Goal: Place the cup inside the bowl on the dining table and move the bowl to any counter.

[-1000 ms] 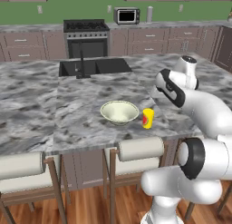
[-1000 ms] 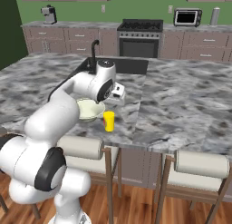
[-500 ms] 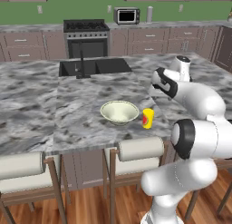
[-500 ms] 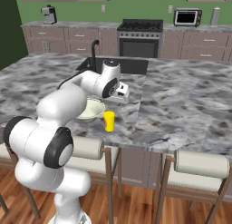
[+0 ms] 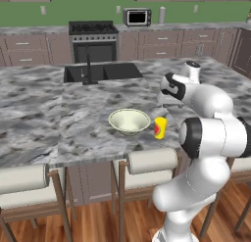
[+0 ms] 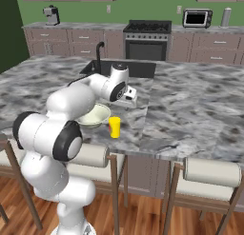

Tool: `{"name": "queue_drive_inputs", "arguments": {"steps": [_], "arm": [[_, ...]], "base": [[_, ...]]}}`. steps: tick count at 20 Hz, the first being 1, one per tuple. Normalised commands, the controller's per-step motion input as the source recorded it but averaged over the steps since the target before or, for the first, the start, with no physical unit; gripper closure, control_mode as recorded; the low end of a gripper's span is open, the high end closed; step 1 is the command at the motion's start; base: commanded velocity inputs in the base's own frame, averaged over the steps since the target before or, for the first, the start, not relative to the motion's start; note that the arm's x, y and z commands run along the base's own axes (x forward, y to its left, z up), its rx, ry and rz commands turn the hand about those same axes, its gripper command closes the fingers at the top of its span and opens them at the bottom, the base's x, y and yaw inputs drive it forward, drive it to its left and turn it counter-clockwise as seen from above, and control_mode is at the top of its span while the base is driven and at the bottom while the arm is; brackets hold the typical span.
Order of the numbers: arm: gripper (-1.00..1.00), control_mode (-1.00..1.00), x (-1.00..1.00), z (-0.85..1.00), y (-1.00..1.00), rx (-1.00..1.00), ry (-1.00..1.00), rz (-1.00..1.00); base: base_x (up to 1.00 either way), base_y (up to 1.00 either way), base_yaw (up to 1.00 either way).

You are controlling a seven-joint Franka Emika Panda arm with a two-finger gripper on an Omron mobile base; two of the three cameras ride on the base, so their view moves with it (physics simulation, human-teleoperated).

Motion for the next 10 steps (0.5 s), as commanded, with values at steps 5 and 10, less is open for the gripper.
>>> {"name": "queue_drive_inputs", "arguments": {"steps": [5,10], "arm": [[-1.00,-1.00,0.05,-0.08,0.00,0.00,0.01,0.00],[-1.00,-1.00,0.08,-0.33,0.00,0.02,0.01,0.00]], "base": [[0.00,0.00,0.00],[0.00,0.00,0.00]]}}
